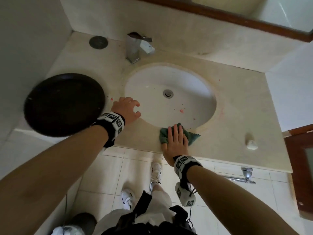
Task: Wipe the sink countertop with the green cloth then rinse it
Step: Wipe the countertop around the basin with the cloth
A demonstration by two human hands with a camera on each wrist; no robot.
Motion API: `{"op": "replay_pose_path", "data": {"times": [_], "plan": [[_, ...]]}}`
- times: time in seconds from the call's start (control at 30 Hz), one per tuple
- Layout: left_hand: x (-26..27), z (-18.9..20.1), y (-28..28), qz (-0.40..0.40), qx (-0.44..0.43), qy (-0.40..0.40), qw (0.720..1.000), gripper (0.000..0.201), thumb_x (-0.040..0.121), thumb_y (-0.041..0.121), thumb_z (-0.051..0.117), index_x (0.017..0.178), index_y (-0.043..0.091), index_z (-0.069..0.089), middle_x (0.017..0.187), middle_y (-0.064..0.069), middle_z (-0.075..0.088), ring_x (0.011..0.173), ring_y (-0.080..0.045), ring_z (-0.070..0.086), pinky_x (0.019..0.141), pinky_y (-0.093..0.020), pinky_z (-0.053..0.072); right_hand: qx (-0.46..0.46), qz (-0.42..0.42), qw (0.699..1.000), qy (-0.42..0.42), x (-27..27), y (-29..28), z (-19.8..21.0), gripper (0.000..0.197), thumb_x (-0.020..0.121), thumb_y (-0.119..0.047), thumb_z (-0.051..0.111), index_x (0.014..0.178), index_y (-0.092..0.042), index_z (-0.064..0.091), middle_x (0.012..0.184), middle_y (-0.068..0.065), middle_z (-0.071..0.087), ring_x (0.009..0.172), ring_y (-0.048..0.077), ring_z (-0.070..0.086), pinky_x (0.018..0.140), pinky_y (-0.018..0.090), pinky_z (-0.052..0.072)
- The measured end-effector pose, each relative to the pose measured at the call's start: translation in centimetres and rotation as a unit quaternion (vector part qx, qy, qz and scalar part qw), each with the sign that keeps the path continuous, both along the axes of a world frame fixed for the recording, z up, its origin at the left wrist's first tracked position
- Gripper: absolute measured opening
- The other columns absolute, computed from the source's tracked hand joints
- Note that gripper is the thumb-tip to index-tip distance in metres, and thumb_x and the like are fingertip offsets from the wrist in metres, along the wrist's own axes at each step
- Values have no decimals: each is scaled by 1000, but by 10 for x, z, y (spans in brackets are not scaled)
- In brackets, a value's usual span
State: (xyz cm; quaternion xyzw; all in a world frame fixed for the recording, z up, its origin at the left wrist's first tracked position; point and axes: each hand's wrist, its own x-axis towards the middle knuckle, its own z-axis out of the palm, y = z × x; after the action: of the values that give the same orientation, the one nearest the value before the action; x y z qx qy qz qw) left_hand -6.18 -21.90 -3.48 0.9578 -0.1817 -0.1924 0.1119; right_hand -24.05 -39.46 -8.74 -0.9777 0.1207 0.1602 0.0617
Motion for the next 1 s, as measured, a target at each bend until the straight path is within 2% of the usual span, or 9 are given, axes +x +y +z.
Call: {"op": "replay_pose_path", "data": {"times": [0.23, 0.5, 0.6, 0.7, 0.73, 0.83, 1.0], "plan": [[19, 8, 60, 59, 15, -20, 998, 47, 88, 43, 53, 133, 30, 47, 151, -1, 33, 139, -28, 27, 108, -47, 27, 22, 136, 990, 8, 51, 56, -1, 77, 84, -47, 3, 154, -16, -4, 162, 7, -10, 149, 26, -9, 119, 42, 1], [43, 14, 109, 151, 32, -22, 988, 55, 89, 44, 52, 140, 32, 37, 154, -3, 28, 141, -30, 24, 108, -53, 30, 49, 302, 951, 28, 111, 106, -2, 74, 85, -47, 4, 154, -22, -4, 163, 1, -9, 149, 24, -11, 119, 42, -2], [51, 14, 118, 176, 29, -13, 984, 56, 89, 45, 53, 141, 33, 36, 154, -3, 28, 141, -30, 24, 107, -54, 30, 45, 342, 938, 34, 137, 117, -5, 78, 81, -46, 6, 155, -20, 7, 163, 3, 1, 150, 26, -1, 118, 44, 10], [56, 14, 124, 199, 22, -14, 980, 56, 88, 44, 54, 140, 33, 37, 154, -2, 29, 141, -29, 24, 107, -54, 30, 40, 350, 936, 26, 164, 126, -3, 72, 85, -43, 22, 152, -17, 26, 161, 5, 20, 148, 26, 19, 115, 44, 27], [57, 14, 125, 206, 20, -15, 978, 56, 88, 44, 54, 140, 33, 38, 153, -2, 29, 141, -29, 25, 106, -55, 30, 34, 359, 933, 18, 174, 128, -3, 68, 88, -42, 27, 152, -17, 26, 161, 5, 19, 148, 25, 17, 116, 44, 26], [61, 13, 129, 218, 16, -12, 976, 55, 88, 43, 54, 140, 32, 37, 154, -3, 28, 142, -28, 23, 107, -56, 29, 24, 388, 921, 36, 199, 130, -3, 66, 97, -41, 30, 155, -18, 7, 163, 3, -4, 150, 22, -6, 119, 41, 5], [62, 9, 131, 231, 13, -3, 973, 55, 88, 42, 54, 140, 31, 38, 153, -3, 29, 142, -28, 23, 107, -55, 29, 10, 385, 922, 33, 227, 128, -3, 66, 98, -41, 27, 154, -19, 2, 163, 0, -11, 149, 21, -12, 119, 41, 2]]}}
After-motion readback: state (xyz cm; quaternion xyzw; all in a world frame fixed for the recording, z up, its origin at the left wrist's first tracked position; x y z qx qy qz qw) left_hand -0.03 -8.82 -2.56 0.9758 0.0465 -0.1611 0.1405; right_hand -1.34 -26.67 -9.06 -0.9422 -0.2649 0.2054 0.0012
